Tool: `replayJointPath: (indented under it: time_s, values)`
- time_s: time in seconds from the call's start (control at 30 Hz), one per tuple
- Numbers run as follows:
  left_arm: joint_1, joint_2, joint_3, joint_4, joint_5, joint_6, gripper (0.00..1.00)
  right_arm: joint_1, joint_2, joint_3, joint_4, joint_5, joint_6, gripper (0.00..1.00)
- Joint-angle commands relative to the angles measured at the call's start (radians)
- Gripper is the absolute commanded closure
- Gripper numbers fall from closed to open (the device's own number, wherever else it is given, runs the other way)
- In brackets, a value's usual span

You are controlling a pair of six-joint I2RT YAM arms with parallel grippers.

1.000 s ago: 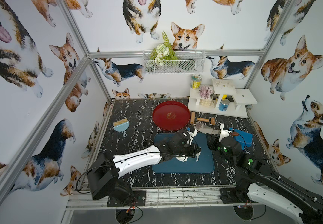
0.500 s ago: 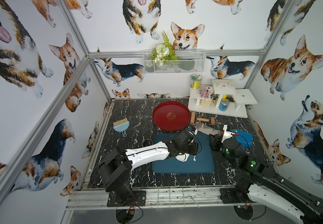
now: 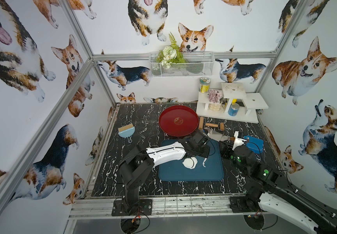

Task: Roll out the dumpling wrappers from the dough
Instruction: Remove the dumpling wrapper from the work surface.

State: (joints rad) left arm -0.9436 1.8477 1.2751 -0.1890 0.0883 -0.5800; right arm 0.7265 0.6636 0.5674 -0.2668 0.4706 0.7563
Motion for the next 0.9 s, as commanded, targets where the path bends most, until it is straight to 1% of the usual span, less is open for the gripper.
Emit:
replayJointPath:
  time_s: [0.0, 0.1, 0.23, 0.3, 0.37, 0.43, 0.53, 0.6, 0.67, 0.73, 0.87]
  values:
    - [0.002, 0.003, 0.018, -0.031, -0.037, 0.028, 0.66, 0.001, -0.001, -0.004, -0.012, 0.003, 0.011, 0.54]
    - [0.002, 0.005, 0.031, -0.061, -0.066, 0.039, 0.60, 0.001, -0.001, -0.006, -0.011, 0.002, 0.012, 0.54]
    - [0.007, 0.007, 0.035, -0.079, -0.077, 0.048, 0.59, -0.001, 0.004, -0.008, -0.011, -0.007, 0.009, 0.54]
    - [0.015, 0.007, 0.031, -0.084, -0.069, 0.051, 0.59, -0.004, 0.016, -0.009, -0.001, -0.039, -0.005, 0.54]
    - [0.025, 0.000, 0.022, -0.081, -0.047, 0.049, 0.59, -0.021, 0.031, -0.014, 0.016, -0.109, -0.028, 0.54]
    - [0.040, -0.010, 0.011, -0.074, -0.006, 0.045, 0.55, -0.077, 0.053, -0.028, 0.050, -0.240, -0.047, 0.54]
    - [0.058, -0.029, 0.000, -0.075, 0.024, 0.043, 0.51, -0.178, 0.097, -0.063, 0.127, -0.487, -0.060, 0.55]
    - [0.067, -0.045, -0.010, -0.073, 0.037, 0.042, 0.49, -0.214, 0.128, -0.080, 0.165, -0.589, -0.064, 0.55]
    - [0.077, -0.053, -0.020, -0.064, 0.061, 0.037, 0.48, -0.228, 0.169, -0.085, 0.201, -0.655, -0.074, 0.55]
    - [0.087, -0.058, -0.031, -0.051, 0.091, 0.033, 0.47, -0.232, 0.212, -0.080, 0.217, -0.696, -0.081, 0.55]
    - [0.095, -0.048, -0.039, -0.044, 0.123, 0.031, 0.46, -0.234, 0.290, -0.065, 0.240, -0.730, -0.083, 0.55]
